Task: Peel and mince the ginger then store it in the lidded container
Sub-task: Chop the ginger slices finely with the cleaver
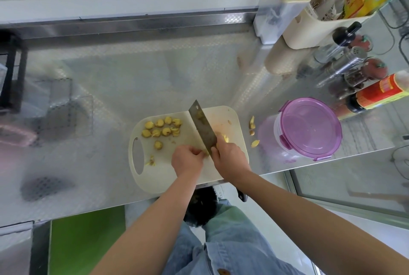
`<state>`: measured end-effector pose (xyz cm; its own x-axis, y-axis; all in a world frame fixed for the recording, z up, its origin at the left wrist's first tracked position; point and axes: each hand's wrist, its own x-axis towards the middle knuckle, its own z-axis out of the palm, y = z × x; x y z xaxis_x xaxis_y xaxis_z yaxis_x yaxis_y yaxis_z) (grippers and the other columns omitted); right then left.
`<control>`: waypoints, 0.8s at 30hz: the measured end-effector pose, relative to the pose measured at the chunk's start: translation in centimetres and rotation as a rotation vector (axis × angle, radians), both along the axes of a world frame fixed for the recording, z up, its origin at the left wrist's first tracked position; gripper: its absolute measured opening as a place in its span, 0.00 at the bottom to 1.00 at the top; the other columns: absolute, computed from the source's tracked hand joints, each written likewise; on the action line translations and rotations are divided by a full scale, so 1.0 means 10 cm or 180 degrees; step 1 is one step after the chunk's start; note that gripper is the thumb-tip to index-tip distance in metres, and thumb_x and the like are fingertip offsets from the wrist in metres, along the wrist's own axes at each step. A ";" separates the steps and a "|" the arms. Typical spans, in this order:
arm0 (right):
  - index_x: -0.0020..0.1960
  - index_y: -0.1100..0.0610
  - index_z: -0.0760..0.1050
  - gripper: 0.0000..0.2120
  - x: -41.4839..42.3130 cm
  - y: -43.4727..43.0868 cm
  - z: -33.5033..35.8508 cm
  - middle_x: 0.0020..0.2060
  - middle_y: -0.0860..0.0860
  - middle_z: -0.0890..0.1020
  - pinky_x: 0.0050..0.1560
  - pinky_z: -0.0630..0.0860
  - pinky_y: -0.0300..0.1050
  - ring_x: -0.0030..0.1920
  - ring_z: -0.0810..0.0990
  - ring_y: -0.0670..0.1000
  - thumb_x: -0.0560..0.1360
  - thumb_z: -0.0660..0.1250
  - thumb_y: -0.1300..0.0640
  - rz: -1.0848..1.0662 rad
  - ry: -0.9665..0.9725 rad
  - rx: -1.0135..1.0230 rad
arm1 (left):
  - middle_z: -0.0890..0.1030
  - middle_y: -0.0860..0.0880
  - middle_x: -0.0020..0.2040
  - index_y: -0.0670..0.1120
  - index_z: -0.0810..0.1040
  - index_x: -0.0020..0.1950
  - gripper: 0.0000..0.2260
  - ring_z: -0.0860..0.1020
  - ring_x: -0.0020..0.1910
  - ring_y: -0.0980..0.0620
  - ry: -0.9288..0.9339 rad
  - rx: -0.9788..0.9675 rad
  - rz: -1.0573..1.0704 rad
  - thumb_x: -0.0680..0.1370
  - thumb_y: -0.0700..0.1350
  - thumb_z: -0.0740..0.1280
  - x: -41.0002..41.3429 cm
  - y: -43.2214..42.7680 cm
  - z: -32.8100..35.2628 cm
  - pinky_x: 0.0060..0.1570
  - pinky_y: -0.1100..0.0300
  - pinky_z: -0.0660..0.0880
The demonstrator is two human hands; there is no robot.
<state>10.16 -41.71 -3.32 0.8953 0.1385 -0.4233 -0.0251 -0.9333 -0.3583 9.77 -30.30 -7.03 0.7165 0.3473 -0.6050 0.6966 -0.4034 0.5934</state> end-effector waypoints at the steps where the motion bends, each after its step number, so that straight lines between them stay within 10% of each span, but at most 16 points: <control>1: 0.63 0.60 0.64 0.13 -0.01 -0.01 0.02 0.40 0.57 0.76 0.36 0.67 0.48 0.39 0.75 0.59 0.82 0.53 0.55 0.0004 -0.0028 0.0021 | 0.84 0.49 0.34 0.47 0.85 0.38 0.04 0.82 0.38 0.50 -0.0008 -0.0008 0.0001 0.71 0.47 0.74 0.00 0.00 -0.01 0.40 0.60 0.75; 24: 0.50 0.55 0.59 0.03 -0.15 0.09 0.01 0.36 0.53 0.72 0.36 0.66 0.48 0.36 0.72 0.58 0.82 0.52 0.56 -0.0109 0.0129 -0.0142 | 0.84 0.48 0.36 0.48 0.85 0.40 0.02 0.81 0.39 0.50 -0.0050 -0.0024 -0.0110 0.72 0.44 0.73 0.00 0.01 0.05 0.37 0.62 0.70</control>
<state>8.69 -40.80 -3.27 0.8813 0.0882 -0.4643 -0.0708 -0.9467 -0.3144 9.76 -30.19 -6.51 0.7374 0.3177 -0.5960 0.6728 -0.4226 0.6072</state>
